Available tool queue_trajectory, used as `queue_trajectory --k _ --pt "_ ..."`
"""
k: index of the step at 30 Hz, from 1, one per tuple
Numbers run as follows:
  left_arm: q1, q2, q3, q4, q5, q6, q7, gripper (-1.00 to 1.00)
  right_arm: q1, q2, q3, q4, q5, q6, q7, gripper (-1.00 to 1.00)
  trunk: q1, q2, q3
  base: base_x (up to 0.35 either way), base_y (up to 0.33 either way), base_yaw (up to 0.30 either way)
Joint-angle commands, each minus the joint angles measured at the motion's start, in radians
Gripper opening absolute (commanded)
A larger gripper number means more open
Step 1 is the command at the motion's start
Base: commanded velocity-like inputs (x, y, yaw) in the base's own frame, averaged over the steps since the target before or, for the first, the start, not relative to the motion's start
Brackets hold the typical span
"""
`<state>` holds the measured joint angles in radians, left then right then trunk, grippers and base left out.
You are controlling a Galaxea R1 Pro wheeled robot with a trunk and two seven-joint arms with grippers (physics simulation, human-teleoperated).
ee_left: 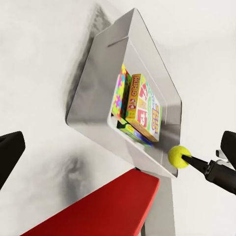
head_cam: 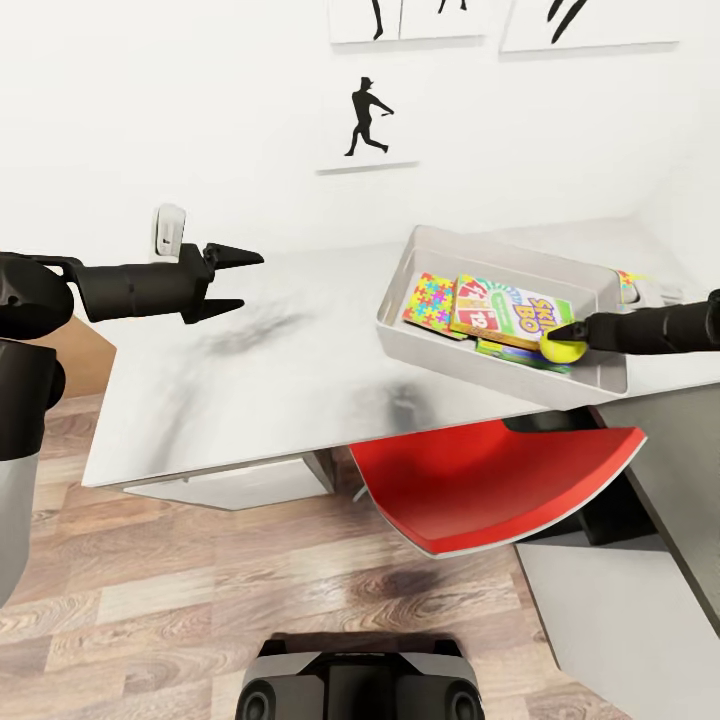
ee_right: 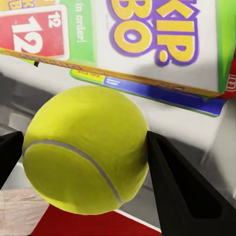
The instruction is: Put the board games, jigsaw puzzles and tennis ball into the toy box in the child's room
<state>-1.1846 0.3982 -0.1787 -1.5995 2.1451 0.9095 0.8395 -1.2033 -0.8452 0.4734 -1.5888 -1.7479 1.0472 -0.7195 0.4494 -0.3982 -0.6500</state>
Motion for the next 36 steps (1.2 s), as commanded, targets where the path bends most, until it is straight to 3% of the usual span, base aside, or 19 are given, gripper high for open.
queue_trajectory --k 1,4,12,24,36 --pt "-0.001 0.001 -0.001 0.000 0.010 -0.001 0.010 1.00 -0.002 0.008 0.003 -0.001 -0.011 0.000 -0.016 -1.00 0.001 -0.002 -0.001 0.000 0.000 -0.007" --pt "-0.001 0.001 -0.001 0.000 0.010 -0.001 0.010 1.00 -0.003 0.034 0.003 -0.001 -0.012 0.000 -0.023 -1.00 0.001 -0.002 -0.001 0.000 0.000 -0.005" --pt "-0.001 0.001 -0.001 0.000 0.010 -0.001 0.010 1.00 -0.007 0.065 0.004 -0.002 -0.011 0.000 -0.040 -1.00 0.001 -0.002 -0.001 0.000 0.000 -0.002" --pt "-0.001 0.001 -0.002 0.000 0.010 -0.001 0.010 1.00 -0.011 0.099 0.006 0.000 -0.010 0.000 -0.078 -1.00 0.001 -0.002 -0.001 0.000 0.000 0.000" --pt "-0.001 0.001 -0.002 0.000 0.010 -0.001 0.010 1.00 -0.012 0.110 0.006 0.004 -0.010 0.000 -0.119 -1.00 0.001 -0.002 -0.001 0.000 0.000 0.000"
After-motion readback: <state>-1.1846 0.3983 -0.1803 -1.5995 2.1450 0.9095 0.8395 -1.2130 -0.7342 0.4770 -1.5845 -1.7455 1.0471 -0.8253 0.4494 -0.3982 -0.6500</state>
